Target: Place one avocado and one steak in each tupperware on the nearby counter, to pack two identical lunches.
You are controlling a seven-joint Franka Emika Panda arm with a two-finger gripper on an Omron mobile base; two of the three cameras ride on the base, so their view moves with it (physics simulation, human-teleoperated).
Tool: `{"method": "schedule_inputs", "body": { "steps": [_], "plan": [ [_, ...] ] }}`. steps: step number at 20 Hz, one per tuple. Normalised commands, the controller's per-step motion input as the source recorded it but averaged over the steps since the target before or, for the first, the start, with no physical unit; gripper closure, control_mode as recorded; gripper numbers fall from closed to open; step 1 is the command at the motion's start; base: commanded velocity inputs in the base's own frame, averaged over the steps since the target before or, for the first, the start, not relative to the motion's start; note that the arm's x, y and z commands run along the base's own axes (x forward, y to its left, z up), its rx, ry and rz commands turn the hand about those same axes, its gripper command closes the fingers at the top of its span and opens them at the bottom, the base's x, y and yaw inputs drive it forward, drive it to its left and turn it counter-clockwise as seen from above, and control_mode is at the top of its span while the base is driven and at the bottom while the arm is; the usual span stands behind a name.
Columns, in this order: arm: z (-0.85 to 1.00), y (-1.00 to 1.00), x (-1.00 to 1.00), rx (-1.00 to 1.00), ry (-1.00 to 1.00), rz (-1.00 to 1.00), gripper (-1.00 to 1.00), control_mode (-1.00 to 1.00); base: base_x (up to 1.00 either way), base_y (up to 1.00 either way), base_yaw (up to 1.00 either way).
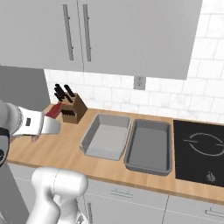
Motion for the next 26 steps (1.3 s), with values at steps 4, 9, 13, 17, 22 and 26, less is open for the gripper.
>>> {"method": "schedule_inputs", "body": {
  "steps": [4, 9, 13, 17, 22, 26],
  "plan": [
    [-0.04, -0.02, 0.09, 0.0, 0.0, -0.01, 1.0, -1.0, 0.25, 0.0, -0.04],
    [-0.39, -0.35, 0.54, 0.0, -0.01, 0.0, 1.0, -1.0, 0.0, 0.0, 0.0],
    [-0.8, -0.66, 0.72, 0.01, 0.07, 0.0, 1.0, -1.0, 0.0, 0.0, 0.0],
    [-0.95, -0.54, 1.0, 0.0, 0.1, 0.0, 1.0, -1.0, 0.0, 0.0, 0.0],
    [-0.78, -0.19, 0.97, -0.04, -0.01, 0.0, 1.0, -1.0, 0.0, 0.0, 0.0],
    [-0.31, -0.22, 1.0, 0.0, 0.0, 0.0, 1.0, -1.0, 0.0, 0.0, 0.0]
  ]
}}
